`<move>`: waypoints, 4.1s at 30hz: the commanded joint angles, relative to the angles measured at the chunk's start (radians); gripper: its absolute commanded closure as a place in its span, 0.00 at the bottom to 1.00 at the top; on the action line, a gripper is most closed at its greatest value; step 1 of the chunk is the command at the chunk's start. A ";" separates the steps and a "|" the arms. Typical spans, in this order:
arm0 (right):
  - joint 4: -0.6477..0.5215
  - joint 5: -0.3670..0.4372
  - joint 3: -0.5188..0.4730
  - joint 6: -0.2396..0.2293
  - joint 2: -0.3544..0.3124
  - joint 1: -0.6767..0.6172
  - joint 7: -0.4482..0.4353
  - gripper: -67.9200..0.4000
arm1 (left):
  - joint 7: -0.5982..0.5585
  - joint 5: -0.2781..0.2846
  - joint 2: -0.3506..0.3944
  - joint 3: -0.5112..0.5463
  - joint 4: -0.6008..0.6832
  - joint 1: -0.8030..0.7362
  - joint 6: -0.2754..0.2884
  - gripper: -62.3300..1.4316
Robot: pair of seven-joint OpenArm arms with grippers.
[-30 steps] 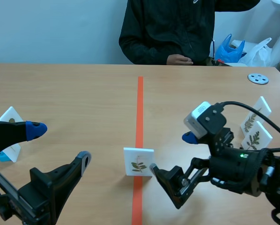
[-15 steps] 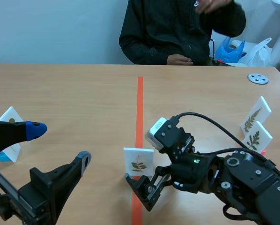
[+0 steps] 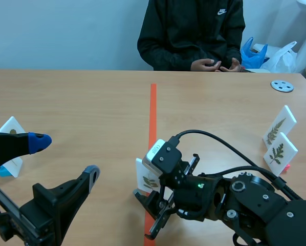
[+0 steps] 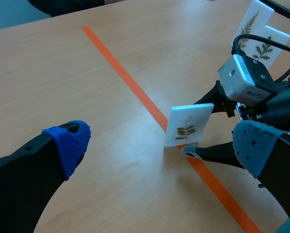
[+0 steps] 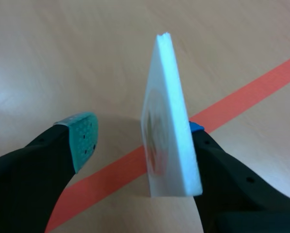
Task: Sort the leaf by its shape. The table is split by an orange tape line. A compound leaf with several leaflets goes to the left side, a simple leaf with one blade goes to the right side. Return to the home posture when a red brick is placed on the table.
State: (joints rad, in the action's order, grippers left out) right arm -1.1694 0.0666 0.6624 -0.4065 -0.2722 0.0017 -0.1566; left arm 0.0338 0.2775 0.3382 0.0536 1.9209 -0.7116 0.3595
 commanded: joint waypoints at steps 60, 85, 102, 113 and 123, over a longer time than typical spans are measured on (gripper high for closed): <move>-0.245 0.267 -0.791 0.000 -0.005 -0.289 0.166 0.97 | -0.015 0.010 -0.002 0.005 0.006 0.000 0.002 0.00; -0.051 0.251 -0.808 0.074 -0.005 -0.246 0.063 0.97 | -0.018 0.010 -0.002 0.005 0.006 0.000 0.002 0.00; -0.034 0.251 -0.808 0.075 -0.005 -0.234 0.064 0.87 | -0.018 0.010 -0.002 0.005 0.006 0.000 0.002 0.00; -0.034 0.252 -0.808 0.075 -0.005 -0.234 0.060 0.69 | -0.018 0.010 -0.002 0.005 0.006 0.000 0.002 0.00; -0.036 0.261 -0.851 0.066 -0.005 -0.234 0.044 0.61 | -0.018 0.010 -0.002 0.005 0.006 0.000 0.002 0.00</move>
State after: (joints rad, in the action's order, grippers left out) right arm -1.1938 0.3122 -0.1680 -0.3367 -0.2710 -0.2443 -0.1001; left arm 0.0330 0.2775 0.3382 0.0536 1.9209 -0.7116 0.3595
